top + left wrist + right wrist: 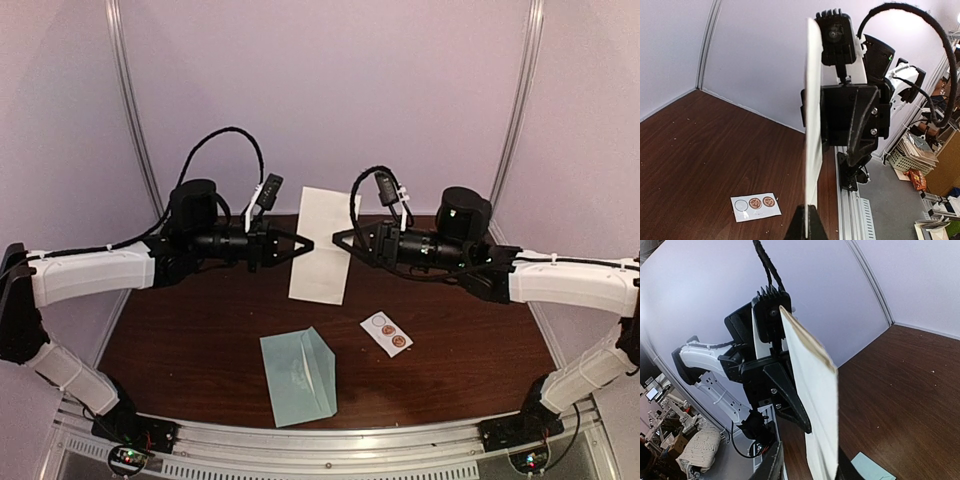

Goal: Place the letter into the envelope and seal it

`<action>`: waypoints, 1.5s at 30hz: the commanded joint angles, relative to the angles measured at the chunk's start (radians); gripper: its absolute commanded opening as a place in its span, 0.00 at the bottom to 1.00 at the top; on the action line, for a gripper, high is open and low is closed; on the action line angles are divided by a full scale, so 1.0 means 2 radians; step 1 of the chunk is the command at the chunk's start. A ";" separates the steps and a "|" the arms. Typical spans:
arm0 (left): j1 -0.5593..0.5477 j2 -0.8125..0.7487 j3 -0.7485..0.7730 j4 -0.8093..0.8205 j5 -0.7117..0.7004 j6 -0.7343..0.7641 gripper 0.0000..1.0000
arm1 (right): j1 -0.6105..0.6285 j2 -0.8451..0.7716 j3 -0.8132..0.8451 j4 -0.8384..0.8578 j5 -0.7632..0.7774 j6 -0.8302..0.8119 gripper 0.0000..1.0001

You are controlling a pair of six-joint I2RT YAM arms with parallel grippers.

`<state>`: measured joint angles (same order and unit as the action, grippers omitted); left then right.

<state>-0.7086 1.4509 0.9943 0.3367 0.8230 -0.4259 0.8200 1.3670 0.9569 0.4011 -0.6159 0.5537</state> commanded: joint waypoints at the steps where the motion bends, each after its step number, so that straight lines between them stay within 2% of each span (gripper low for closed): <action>1: -0.001 -0.017 -0.004 0.056 -0.012 -0.027 0.00 | 0.008 0.005 -0.011 0.057 0.019 0.019 0.31; 10: -0.001 -0.018 -0.009 0.069 -0.006 -0.038 0.00 | 0.020 0.035 0.002 0.085 0.014 0.032 0.31; 12: -0.001 -0.018 -0.009 0.070 -0.005 -0.039 0.00 | 0.022 0.040 0.006 0.087 0.015 0.033 0.24; 17: -0.001 -0.016 -0.010 0.066 -0.008 -0.034 0.00 | 0.024 0.043 0.006 0.101 0.024 0.041 0.00; 22: -0.002 -0.018 -0.012 0.066 -0.012 -0.030 0.00 | 0.024 0.026 -0.006 0.098 0.051 0.040 0.00; 24: -0.002 -0.023 -0.015 0.064 -0.023 -0.027 0.08 | 0.024 0.015 -0.013 0.091 0.062 0.036 0.00; 27: -0.001 -0.041 -0.017 0.043 -0.062 -0.015 0.32 | 0.022 -0.002 -0.017 0.053 0.083 0.031 0.00; 29: -0.002 -0.065 -0.039 0.058 -0.089 -0.014 0.48 | 0.021 -0.015 -0.012 -0.002 0.102 0.023 0.00; 31: -0.002 -0.103 -0.090 0.116 -0.122 -0.040 0.57 | 0.020 -0.026 -0.010 -0.053 0.120 0.016 0.00; 34: -0.001 -0.156 -0.168 0.160 -0.193 -0.099 0.61 | 0.020 -0.038 -0.016 -0.109 0.138 0.018 0.00; 39: -0.005 -0.215 -0.246 0.074 -0.295 -0.229 0.56 | 0.023 -0.025 -0.029 -0.183 0.081 0.064 0.00; 45: -0.030 -0.261 -0.318 0.000 -0.317 -0.329 0.53 | 0.074 -0.002 -0.043 -0.249 0.057 0.093 0.00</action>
<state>-0.7326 0.9718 0.4149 0.4431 0.2771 -0.8940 0.9009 1.3422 0.9016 0.0410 -0.4534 0.6853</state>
